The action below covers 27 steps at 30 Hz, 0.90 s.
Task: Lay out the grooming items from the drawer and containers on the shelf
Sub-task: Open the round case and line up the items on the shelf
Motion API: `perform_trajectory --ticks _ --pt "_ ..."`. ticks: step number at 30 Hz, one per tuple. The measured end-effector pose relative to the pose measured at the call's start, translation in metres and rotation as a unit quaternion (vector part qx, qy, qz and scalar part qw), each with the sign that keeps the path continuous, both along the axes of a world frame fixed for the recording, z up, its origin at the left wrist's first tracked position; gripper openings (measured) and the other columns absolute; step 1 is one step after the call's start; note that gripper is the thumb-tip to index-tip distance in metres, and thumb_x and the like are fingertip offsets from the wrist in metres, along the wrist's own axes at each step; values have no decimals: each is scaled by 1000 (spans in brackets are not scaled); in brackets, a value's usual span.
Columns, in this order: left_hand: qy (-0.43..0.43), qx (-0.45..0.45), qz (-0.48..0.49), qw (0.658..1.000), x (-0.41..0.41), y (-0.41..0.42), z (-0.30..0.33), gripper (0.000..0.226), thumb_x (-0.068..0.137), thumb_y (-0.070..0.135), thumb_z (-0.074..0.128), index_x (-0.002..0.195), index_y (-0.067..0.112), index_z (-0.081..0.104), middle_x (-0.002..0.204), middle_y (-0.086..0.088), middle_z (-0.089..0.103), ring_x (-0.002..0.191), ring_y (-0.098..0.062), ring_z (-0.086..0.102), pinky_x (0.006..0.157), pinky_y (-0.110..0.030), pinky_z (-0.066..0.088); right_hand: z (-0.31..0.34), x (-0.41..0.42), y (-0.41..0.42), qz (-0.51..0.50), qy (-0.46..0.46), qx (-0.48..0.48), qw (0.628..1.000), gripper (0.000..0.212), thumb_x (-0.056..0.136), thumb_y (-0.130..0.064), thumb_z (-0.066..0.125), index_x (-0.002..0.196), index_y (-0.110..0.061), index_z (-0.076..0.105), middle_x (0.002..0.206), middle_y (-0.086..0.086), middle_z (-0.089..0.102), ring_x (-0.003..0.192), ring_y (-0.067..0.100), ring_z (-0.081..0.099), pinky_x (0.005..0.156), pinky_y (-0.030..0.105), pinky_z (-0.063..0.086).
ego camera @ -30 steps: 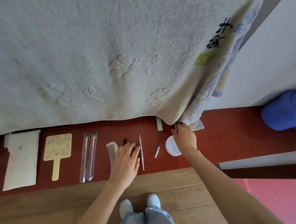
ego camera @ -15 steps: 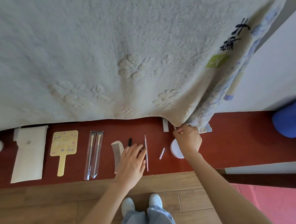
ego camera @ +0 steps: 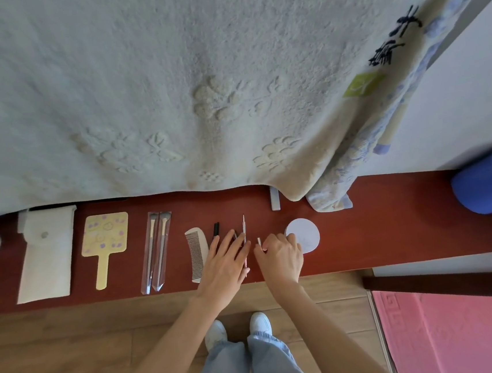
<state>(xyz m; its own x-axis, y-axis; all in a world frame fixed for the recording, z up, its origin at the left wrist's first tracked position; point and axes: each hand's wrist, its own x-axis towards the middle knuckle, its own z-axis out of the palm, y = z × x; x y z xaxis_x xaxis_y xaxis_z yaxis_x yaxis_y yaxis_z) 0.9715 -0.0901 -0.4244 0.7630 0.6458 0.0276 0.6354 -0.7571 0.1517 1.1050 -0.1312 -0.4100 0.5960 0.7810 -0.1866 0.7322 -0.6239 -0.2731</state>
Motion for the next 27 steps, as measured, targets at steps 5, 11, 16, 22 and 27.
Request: perform_trajectory --ticks 5,11,16,22,27 --pt "14 -7 -2 1000 -2 0 0 60 72 36 78 125 13 61 133 -7 57 128 -27 49 105 -47 40 1 2 -3 2 10 -7 1000 29 91 -38 53 89 -14 69 88 1 67 94 21 51 77 35 45" --pt "-1 2 -8 1000 8 0 1 60 70 35 81 122 13 63 130 -7 60 123 -28 54 102 -48 42 12 21 -13 26 -13 164 986 13 74 -23 75 83 -16 68 84 -1 66 84 24 58 64 39 53" --pt "-33 13 -11 999 17 -3 2 55 73 34 78 122 13 63 130 -8 59 124 -28 53 104 -45 39 16 69 -30 83 -4 118 990 72 65 -31 83 129 -19 52 132 4 52 126 25 45 95 43 43" --pt "-43 -12 -5 999 18 -11 6 59 72 33 80 124 12 61 130 -8 59 123 -27 54 103 -45 40 11 97 -34 119 61 15 991 88 71 -31 80 145 -21 34 148 0 38 135 23 36 103 40 39" --pt "-68 -39 19 997 23 -5 27 66 70 33 82 127 11 57 131 -10 57 122 -30 54 99 -46 43 27 99 -28 106 61 -17 992 83 72 -40 76 142 -22 36 141 -3 43 127 20 42 94 36 44"
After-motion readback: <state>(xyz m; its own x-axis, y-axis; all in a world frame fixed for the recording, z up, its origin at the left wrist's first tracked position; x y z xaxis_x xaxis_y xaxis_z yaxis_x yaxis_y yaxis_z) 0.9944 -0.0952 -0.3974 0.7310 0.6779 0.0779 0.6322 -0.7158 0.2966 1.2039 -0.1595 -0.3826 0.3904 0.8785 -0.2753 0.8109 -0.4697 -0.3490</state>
